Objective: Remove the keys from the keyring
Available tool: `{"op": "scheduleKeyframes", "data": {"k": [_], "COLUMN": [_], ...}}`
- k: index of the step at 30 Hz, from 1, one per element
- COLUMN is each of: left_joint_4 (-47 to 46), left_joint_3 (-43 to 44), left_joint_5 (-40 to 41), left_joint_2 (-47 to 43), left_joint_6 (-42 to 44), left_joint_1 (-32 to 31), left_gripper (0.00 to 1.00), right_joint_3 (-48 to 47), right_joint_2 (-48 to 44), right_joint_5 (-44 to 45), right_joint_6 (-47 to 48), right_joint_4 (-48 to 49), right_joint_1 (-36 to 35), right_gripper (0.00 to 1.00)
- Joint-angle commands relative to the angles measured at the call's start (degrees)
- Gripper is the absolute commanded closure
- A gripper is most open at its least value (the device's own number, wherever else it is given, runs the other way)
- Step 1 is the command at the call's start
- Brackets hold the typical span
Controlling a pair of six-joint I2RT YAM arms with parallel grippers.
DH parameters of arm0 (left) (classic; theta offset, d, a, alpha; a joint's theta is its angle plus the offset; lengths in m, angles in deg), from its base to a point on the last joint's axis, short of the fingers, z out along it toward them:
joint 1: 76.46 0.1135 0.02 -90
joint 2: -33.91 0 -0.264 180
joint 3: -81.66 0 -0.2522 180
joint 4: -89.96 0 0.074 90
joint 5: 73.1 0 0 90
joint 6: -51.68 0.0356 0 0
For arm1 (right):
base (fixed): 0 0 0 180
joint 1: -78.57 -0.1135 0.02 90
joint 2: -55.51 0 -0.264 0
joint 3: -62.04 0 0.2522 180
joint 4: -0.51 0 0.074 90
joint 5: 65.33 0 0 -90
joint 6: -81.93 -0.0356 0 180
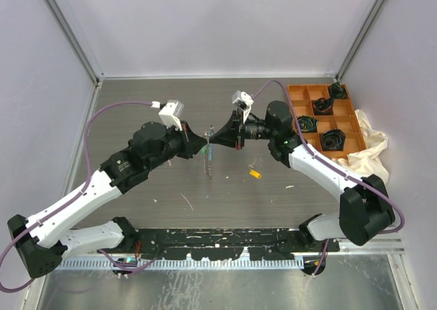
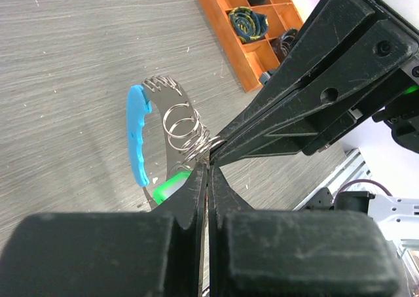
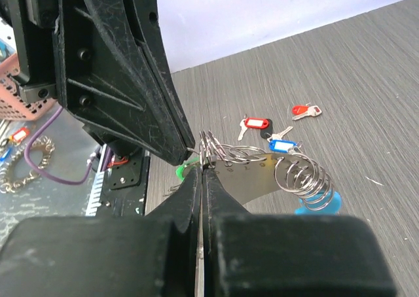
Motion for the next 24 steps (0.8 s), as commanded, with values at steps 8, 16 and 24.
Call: {"op": "scheduleKeyframes", "data": {"k": [8,16,24], "left_joint_4": [7.87,7.10,2.45], "left_joint_3": [8.47,6.70,0.81], "left_joint_5": [-7.03,-11.10,-31.12], "left_joint_2": [6.10,-0.36,-9.02], "left_joint_6": [6.38,6.20,8.06], "left_joint_1": [0.03,1.02,6.18], "left_gripper": [1.00,0.77,0.82], "right_joint_3": [-1.92,1.51,2.79], "right_joint_2": [0.35,-1.55,-2.19], "right_joint_5": [8.03,1.12,-10.54], "right_joint_6": [0.66,0.50,1.93], "right_joint_4": [6.29,10.92,15.13], "right_joint_1": [-2.89,-2.50,-2.19], "right_gripper": [0.99,0.99,0.99]}}
